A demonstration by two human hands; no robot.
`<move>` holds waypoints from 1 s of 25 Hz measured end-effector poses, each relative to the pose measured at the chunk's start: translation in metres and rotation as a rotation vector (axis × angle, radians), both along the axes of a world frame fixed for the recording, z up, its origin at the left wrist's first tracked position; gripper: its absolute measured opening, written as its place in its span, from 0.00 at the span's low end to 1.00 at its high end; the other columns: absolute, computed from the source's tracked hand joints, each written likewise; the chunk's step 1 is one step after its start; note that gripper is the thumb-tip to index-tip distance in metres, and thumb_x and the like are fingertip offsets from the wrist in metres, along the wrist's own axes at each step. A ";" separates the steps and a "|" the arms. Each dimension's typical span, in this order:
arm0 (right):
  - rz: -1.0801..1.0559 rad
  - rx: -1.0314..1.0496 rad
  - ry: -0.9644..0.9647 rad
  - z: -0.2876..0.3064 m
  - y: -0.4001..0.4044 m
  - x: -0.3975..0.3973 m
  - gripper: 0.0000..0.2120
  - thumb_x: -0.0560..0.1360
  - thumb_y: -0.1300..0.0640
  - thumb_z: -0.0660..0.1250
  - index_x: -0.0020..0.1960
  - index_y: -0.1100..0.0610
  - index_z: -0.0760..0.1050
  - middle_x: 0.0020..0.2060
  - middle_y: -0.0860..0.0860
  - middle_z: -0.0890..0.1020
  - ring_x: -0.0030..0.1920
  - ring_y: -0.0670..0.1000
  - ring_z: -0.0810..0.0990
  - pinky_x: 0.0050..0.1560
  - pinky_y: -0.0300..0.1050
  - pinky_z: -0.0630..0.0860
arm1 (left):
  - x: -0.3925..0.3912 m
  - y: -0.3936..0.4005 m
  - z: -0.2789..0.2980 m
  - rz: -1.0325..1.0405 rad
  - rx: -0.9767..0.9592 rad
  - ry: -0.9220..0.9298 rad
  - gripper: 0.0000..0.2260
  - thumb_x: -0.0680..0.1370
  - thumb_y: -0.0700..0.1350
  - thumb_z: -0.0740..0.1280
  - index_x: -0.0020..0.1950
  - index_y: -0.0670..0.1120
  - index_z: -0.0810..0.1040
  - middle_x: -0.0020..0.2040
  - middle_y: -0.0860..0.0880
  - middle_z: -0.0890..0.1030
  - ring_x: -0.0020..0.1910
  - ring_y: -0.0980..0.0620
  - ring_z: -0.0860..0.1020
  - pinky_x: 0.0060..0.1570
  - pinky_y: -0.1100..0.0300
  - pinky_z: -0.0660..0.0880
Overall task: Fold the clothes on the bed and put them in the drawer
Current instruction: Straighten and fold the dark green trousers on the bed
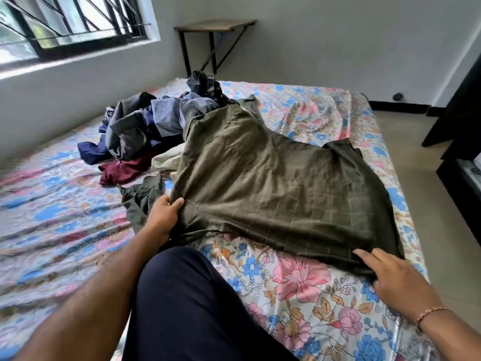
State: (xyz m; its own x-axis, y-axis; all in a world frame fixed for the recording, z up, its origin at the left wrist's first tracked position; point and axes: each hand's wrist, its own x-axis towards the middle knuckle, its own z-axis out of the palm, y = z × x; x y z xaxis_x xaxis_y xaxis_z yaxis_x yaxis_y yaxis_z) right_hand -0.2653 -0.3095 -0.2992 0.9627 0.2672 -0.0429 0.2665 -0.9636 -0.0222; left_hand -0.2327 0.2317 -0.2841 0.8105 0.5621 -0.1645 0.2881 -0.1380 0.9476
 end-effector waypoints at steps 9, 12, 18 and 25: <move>0.012 -0.081 0.334 0.046 -0.011 -0.029 0.35 0.77 0.64 0.59 0.77 0.34 0.63 0.49 0.39 0.71 0.42 0.41 0.73 0.31 0.35 0.68 | -0.067 0.024 -0.040 -0.162 0.568 0.150 0.13 0.78 0.42 0.76 0.56 0.47 0.74 0.48 0.43 0.82 0.48 0.43 0.81 0.49 0.50 0.74; 0.028 -0.072 0.195 0.029 -0.027 -0.044 0.35 0.74 0.57 0.67 0.77 0.37 0.62 0.54 0.36 0.68 0.51 0.39 0.73 0.46 0.31 0.71 | -0.090 0.038 -0.035 -0.523 0.461 -0.050 0.32 0.78 0.44 0.75 0.78 0.59 0.67 0.56 0.50 0.83 0.54 0.61 0.81 0.60 0.58 0.75; 0.081 0.190 -0.111 0.001 -0.056 -0.035 0.25 0.59 0.68 0.78 0.49 0.45 0.83 0.60 0.46 0.78 0.62 0.50 0.76 0.66 0.61 0.76 | -0.093 0.053 -0.025 -0.729 1.109 -0.069 0.11 0.83 0.54 0.67 0.61 0.52 0.83 0.62 0.42 0.81 0.62 0.45 0.78 0.62 0.61 0.71; -0.121 0.688 0.153 0.020 -0.049 -0.004 0.18 0.75 0.68 0.67 0.46 0.44 0.82 0.45 0.38 0.85 0.52 0.39 0.81 0.58 0.48 0.77 | -0.040 0.016 0.022 -0.454 0.725 -0.198 0.16 0.74 0.30 0.66 0.50 0.49 0.84 0.43 0.59 0.83 0.42 0.56 0.82 0.47 0.65 0.77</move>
State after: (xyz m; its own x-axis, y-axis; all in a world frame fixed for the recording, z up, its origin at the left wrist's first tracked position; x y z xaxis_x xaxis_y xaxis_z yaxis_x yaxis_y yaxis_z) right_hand -0.2696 -0.3589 -0.2789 0.9840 0.1739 -0.0399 0.1039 -0.7403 -0.6642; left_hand -0.2726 0.2481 -0.2624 0.9571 0.0894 0.2756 -0.1017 -0.7871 0.6084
